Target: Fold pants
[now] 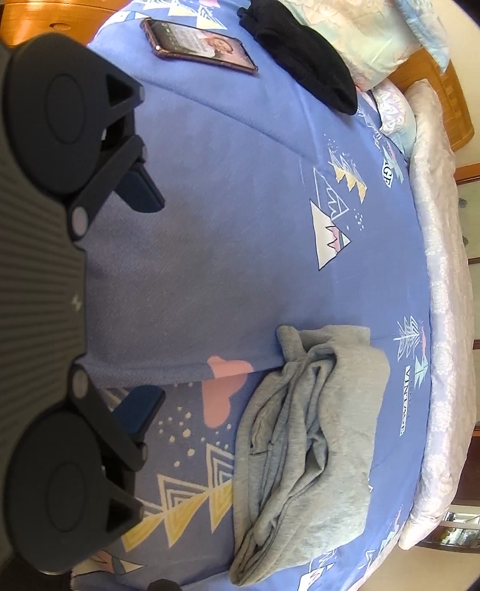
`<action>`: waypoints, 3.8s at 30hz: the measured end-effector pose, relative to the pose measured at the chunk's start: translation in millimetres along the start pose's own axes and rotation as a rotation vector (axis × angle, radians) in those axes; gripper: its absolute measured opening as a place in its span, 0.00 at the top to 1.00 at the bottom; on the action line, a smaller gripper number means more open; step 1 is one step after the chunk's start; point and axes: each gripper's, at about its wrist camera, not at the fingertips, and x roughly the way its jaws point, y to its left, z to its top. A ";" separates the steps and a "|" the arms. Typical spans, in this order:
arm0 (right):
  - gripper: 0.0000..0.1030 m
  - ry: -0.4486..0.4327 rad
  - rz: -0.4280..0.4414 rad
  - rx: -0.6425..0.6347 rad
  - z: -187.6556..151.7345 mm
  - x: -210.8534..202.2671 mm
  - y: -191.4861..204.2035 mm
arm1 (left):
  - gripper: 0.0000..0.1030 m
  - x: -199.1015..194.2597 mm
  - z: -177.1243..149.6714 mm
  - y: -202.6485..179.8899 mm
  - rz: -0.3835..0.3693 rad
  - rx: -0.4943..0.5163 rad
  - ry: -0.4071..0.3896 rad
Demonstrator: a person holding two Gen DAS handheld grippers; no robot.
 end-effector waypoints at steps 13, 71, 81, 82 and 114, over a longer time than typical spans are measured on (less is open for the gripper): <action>0.00 -0.029 -0.027 0.000 -0.9 -4.6 2.7 | 0.00 -11.5 -1.5 -4.5 0.001 0.028 -0.019; 0.00 0.044 -0.034 0.056 -6.2 6.1 -8.9 | 0.00 2.5 -12.4 -16.2 -0.055 0.116 0.103; 0.00 0.043 -0.034 0.056 -6.5 5.8 -8.3 | 0.00 0.4 -12.5 -16.1 -0.065 0.114 0.099; 0.00 0.043 -0.034 0.056 -6.4 5.6 -8.4 | 0.00 0.0 -12.4 -15.9 -0.067 0.114 0.097; 0.00 -0.005 -0.002 0.069 8.5 -8.7 -9.3 | 0.00 4.7 -9.0 -10.0 0.026 0.100 0.136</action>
